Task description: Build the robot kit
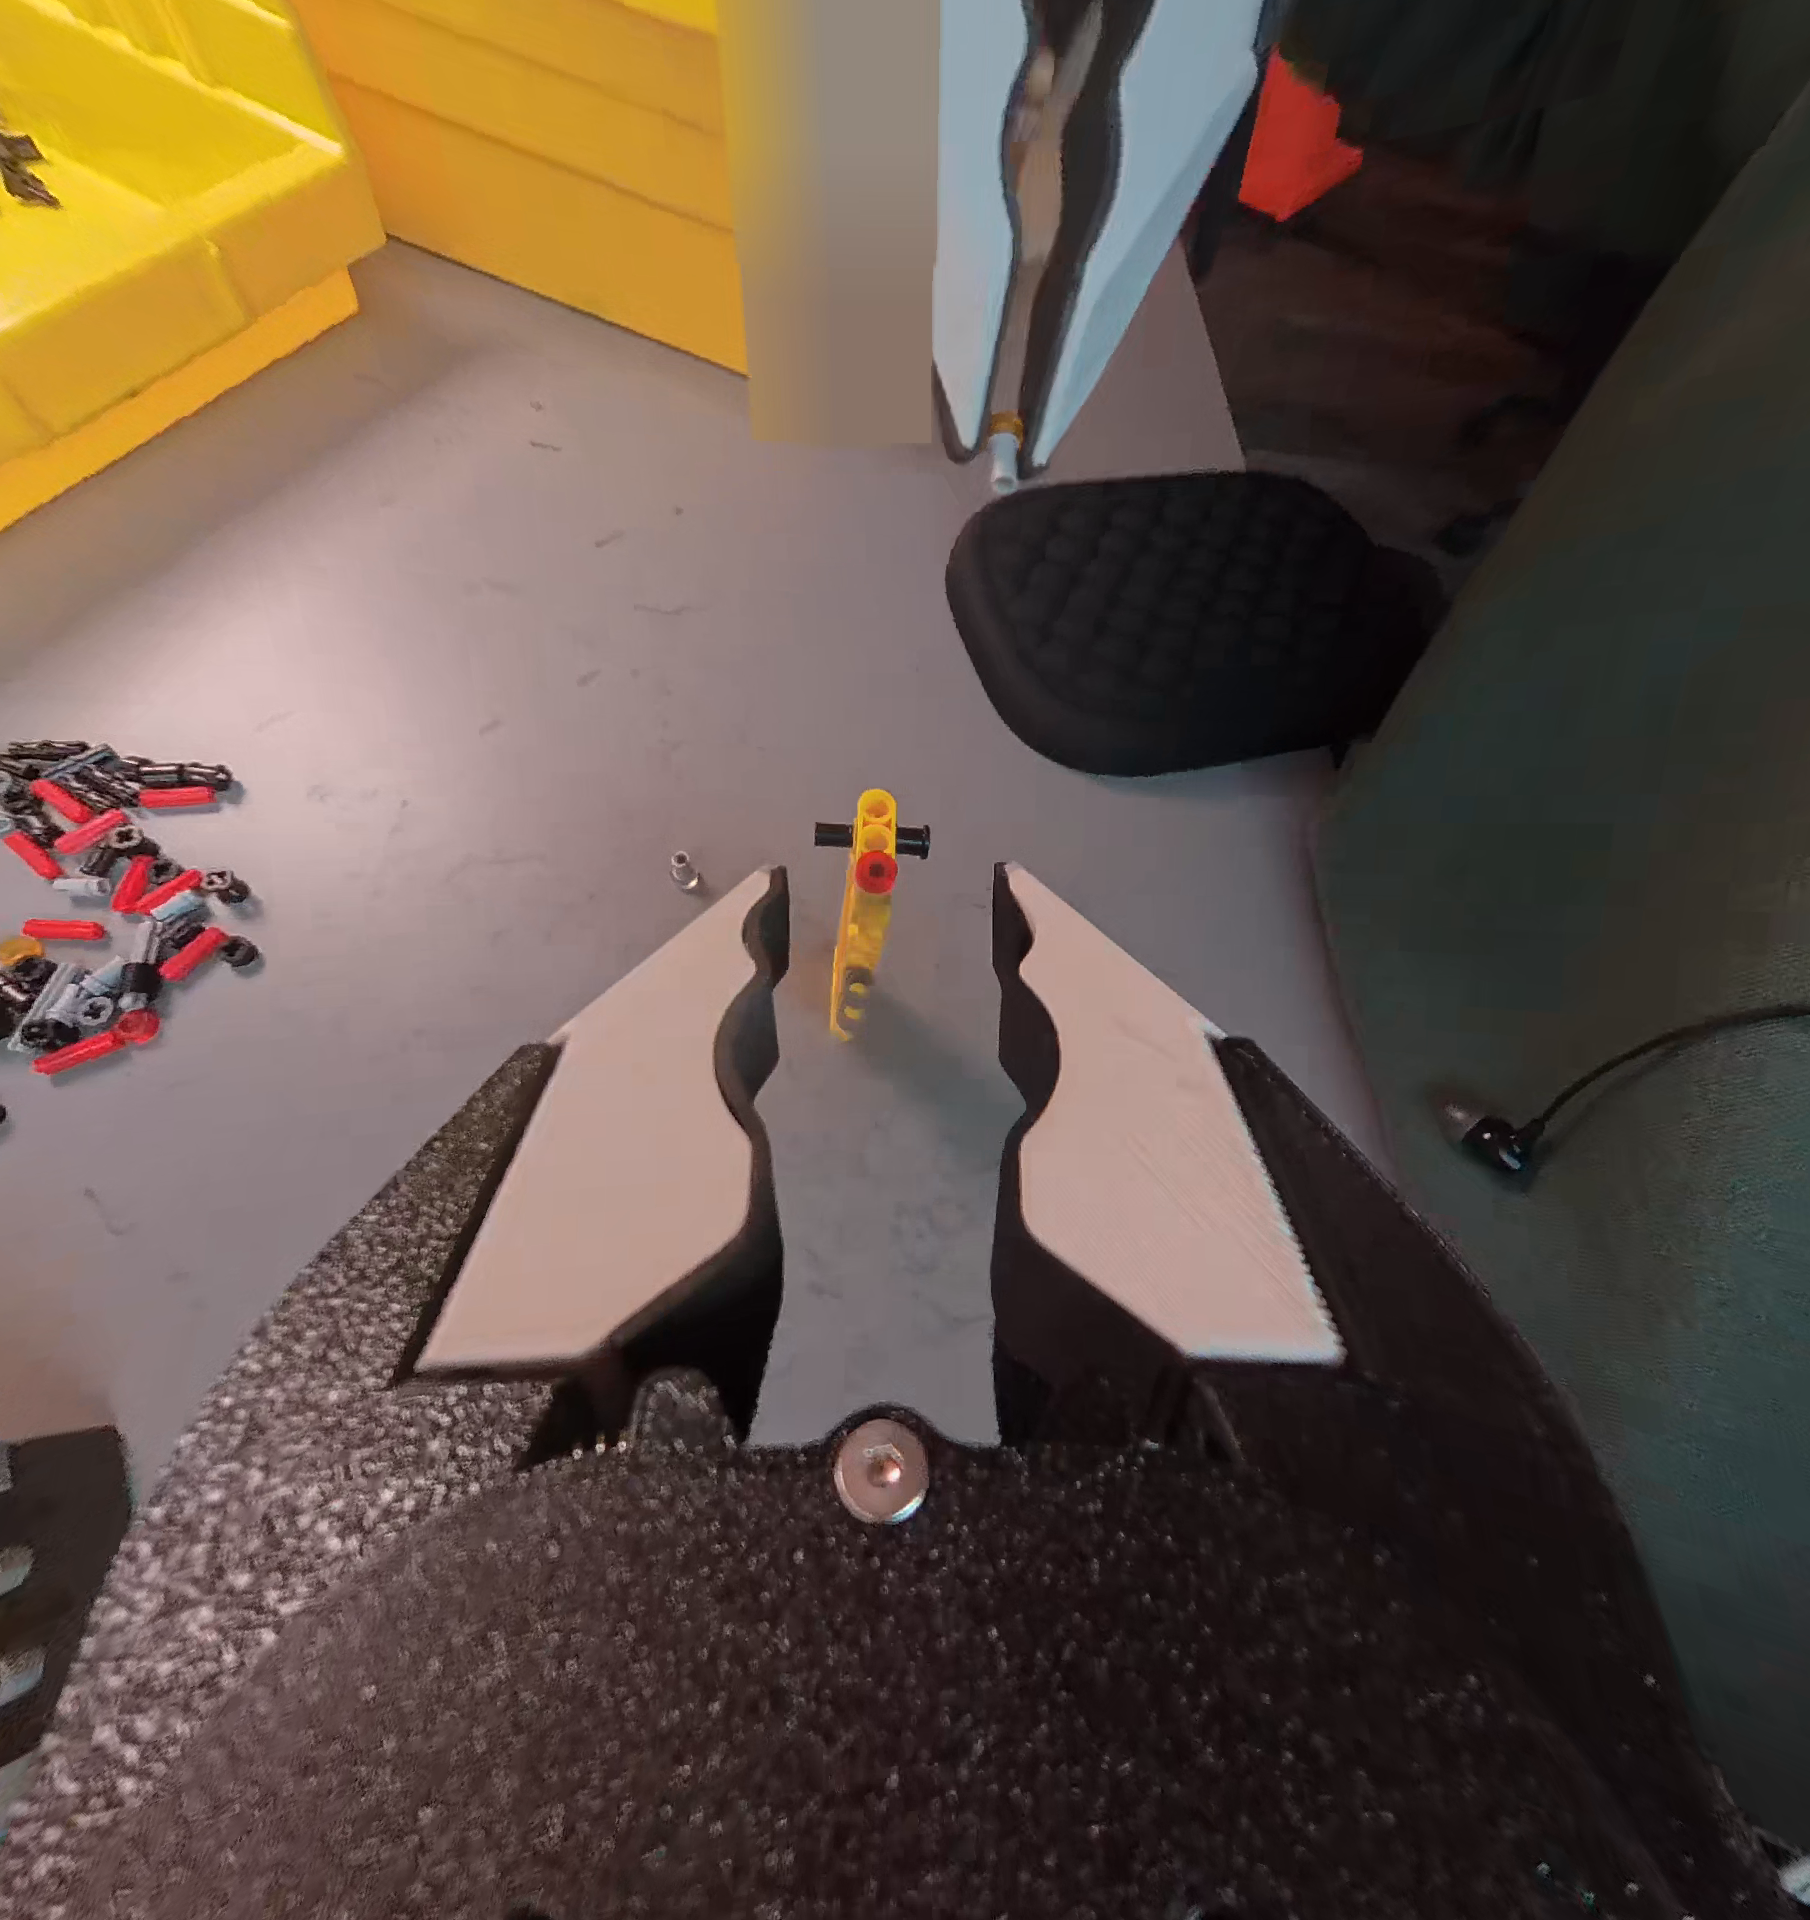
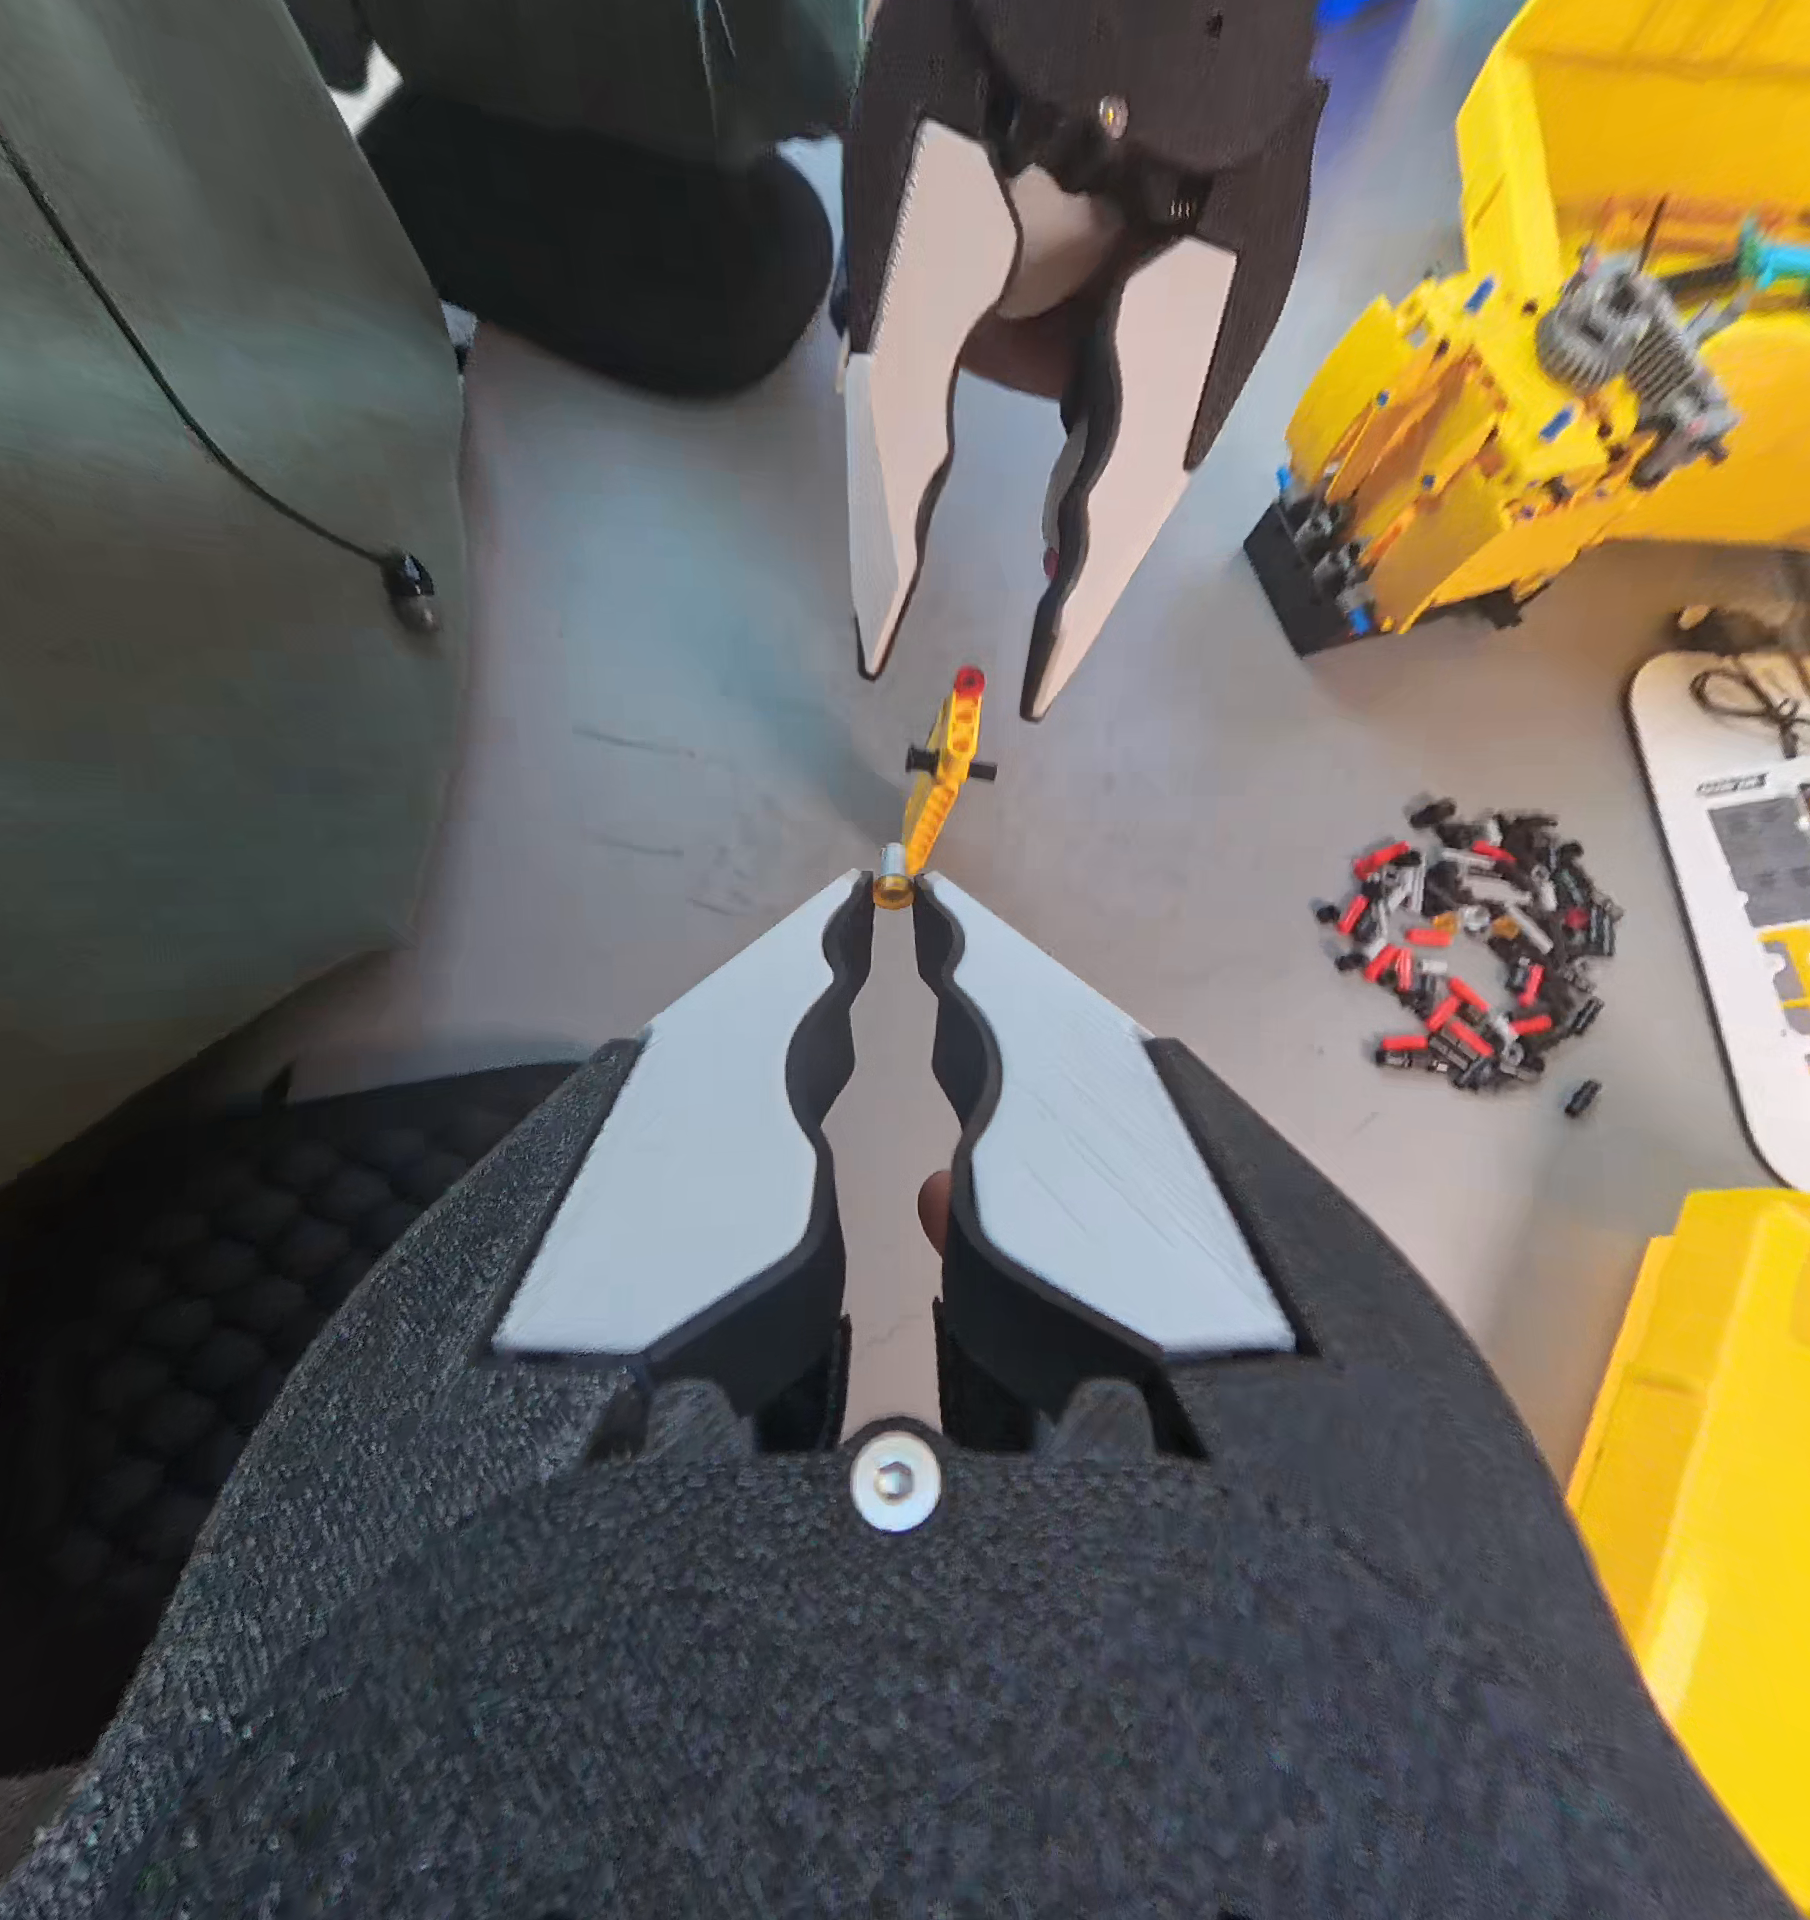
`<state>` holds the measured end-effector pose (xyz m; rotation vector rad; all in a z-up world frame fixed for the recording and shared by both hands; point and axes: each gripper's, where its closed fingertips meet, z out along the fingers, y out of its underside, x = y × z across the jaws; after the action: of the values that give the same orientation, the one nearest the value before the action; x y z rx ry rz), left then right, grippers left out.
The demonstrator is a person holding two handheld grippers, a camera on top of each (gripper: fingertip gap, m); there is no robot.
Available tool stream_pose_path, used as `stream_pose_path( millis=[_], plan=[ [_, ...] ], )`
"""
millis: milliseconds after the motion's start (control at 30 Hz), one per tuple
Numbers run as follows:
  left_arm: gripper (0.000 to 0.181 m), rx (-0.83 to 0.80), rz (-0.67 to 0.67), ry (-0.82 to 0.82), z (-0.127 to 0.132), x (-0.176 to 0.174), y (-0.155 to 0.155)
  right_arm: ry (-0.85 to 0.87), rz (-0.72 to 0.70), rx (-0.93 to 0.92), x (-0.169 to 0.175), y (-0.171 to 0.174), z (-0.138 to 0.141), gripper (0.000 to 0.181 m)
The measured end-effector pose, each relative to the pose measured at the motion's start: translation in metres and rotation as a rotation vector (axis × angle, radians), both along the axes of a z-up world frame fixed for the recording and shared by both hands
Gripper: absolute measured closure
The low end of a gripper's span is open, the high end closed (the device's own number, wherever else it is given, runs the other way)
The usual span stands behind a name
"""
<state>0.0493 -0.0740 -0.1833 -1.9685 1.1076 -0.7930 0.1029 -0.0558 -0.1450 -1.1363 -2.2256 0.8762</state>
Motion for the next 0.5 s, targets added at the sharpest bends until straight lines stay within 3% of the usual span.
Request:
stream_pose_path(
  millis=[233,367,500],
  plan=[
    [0.158,-0.076,0.028,-0.459,0.071,0.017,-0.029,0.263,0.037,0.120,-0.028,-0.027,0.039,0.174],
    [0.162,-0.187,0.061,-0.646,0.085,0.021,-0.030,0.300,0.067,0.164,-0.036,-0.038,0.042,0.174],
    [0.167,-0.251,0.073,-0.695,0.081,0.023,-0.028,0.304,0.086,0.182,-0.040,-0.046,0.043,0.174]
  ],
)
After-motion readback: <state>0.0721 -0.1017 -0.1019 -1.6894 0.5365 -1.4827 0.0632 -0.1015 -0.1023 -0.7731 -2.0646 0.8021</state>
